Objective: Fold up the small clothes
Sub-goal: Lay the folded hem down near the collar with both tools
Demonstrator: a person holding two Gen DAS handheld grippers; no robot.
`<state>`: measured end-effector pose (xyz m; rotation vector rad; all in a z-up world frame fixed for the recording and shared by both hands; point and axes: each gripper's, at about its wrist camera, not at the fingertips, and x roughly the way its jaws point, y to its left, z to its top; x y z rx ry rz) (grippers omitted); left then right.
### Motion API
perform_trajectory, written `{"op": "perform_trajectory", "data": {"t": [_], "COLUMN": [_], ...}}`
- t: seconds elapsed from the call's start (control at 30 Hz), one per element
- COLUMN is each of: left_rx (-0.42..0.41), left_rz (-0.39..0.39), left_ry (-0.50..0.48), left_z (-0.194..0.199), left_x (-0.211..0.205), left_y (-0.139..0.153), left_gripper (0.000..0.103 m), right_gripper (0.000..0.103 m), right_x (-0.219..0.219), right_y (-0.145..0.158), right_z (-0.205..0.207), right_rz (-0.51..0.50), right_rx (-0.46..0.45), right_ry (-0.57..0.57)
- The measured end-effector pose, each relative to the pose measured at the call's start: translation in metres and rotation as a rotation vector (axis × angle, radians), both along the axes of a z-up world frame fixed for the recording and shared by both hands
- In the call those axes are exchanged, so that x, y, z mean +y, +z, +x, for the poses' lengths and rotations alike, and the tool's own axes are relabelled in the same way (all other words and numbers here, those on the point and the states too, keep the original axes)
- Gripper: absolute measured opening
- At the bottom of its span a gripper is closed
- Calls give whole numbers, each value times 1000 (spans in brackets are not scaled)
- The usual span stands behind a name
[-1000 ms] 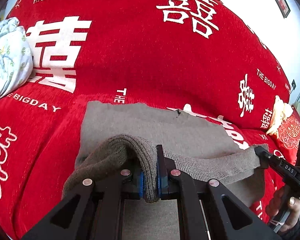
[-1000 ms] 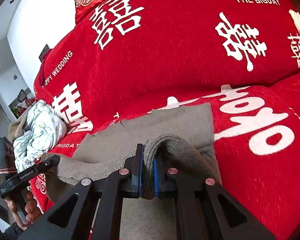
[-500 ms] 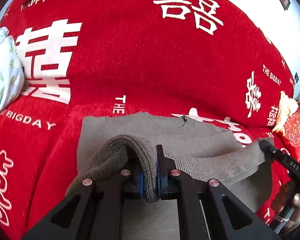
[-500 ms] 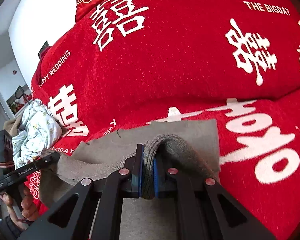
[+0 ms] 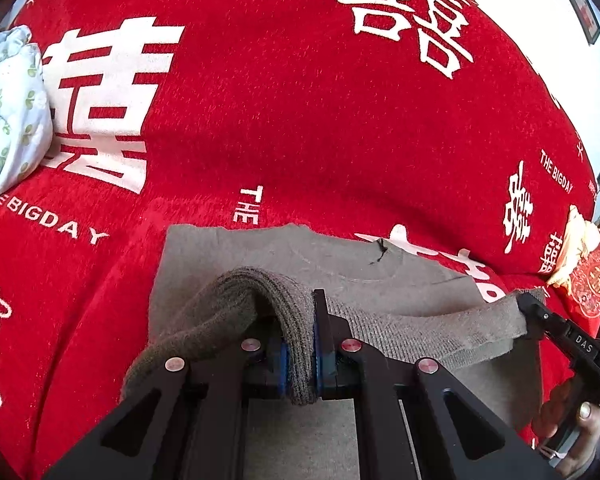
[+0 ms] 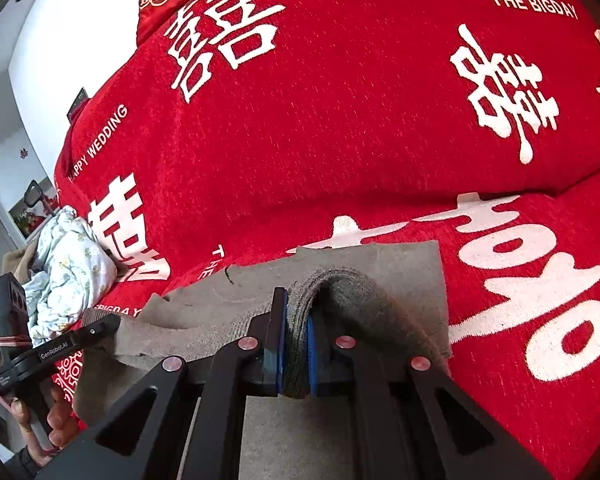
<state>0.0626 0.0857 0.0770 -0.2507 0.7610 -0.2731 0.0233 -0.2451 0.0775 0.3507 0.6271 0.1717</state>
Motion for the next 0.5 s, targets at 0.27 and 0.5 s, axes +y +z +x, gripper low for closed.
{"op": "perform_trajectory", "data": {"t": [0.27, 0.5], "left_rx": [1, 57], "left_rz": [-4, -11], "left_ry": [3, -13], "left_z": [13, 31], "left_x": [-3, -3], "left_y": [2, -2], "left_gripper": [10, 10], "right_gripper": [9, 9], "right_x": [-1, 3], "right_y": [2, 13], "right_z": [6, 18], "right_rz": [-24, -65], "right_rx": [25, 94], "right_ry": [-13, -32]}}
